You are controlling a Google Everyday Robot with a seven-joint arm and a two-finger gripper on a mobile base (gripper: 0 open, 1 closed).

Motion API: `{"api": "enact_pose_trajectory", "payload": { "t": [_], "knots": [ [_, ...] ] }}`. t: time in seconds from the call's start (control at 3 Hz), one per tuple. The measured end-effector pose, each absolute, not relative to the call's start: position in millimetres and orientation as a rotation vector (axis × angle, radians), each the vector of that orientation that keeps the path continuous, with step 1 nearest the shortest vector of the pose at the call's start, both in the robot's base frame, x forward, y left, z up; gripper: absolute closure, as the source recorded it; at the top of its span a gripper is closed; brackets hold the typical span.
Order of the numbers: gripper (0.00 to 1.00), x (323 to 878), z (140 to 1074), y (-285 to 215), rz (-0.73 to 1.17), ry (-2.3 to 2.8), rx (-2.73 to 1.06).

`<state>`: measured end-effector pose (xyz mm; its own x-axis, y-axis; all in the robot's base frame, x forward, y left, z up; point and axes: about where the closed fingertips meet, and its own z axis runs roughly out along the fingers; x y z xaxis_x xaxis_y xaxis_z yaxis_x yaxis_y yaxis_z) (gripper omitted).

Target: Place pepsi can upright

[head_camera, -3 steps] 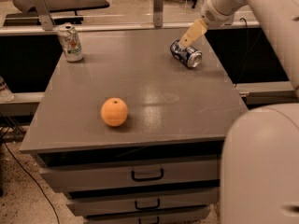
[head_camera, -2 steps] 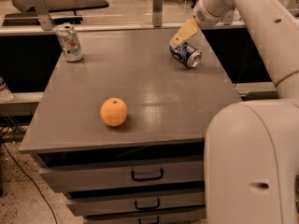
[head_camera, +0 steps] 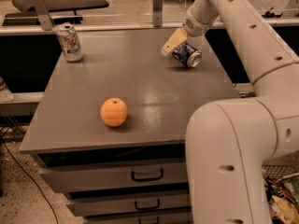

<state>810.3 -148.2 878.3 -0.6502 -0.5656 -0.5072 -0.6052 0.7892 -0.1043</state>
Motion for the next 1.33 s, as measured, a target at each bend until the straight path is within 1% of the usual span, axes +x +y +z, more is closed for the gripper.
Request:
{"api": "enact_pose_trajectory", "payload": {
  "t": [0.33,0.67,1.33],
  "knots": [
    [0.00,811,859,-147,0.086,2.512,-0.877],
    [0.17,811,851,-150,0.066,2.543,-0.874],
    [0.63,816,860,-153,0.030,2.518,-0.871]
  ]
}}
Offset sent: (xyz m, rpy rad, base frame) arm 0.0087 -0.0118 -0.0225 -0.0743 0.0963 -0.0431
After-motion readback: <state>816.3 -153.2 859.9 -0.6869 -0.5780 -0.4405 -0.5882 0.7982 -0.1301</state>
